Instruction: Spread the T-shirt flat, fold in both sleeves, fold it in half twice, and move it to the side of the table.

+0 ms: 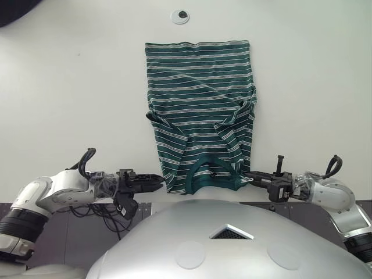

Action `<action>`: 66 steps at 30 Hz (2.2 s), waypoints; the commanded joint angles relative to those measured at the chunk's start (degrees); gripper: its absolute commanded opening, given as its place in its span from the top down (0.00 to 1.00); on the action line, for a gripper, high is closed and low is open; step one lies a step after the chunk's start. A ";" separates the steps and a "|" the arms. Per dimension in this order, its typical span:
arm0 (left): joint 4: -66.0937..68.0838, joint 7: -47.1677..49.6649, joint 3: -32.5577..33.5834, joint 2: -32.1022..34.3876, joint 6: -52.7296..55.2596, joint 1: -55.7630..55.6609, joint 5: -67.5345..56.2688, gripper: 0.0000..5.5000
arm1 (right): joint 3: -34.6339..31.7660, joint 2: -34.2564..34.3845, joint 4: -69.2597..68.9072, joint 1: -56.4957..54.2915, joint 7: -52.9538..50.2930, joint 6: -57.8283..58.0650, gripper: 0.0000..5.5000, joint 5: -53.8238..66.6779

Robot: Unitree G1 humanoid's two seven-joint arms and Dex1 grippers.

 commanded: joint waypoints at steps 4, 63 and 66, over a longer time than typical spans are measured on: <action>-1.84 -6.15 -4.51 1.47 6.70 2.58 -0.93 0.66 | 1.01 -2.49 2.59 0.07 -0.62 2.55 1.00 -3.31; 8.13 -14.81 3.30 -17.93 47.74 -26.28 -38.99 0.99 | -5.43 8.65 5.50 -33.64 -1.67 42.64 1.00 18.10; 16.43 -8.95 1.59 -20.83 45.04 -31.88 -27.52 0.99 | -3.92 12.09 11.22 -39.39 -4.74 42.27 1.00 13.61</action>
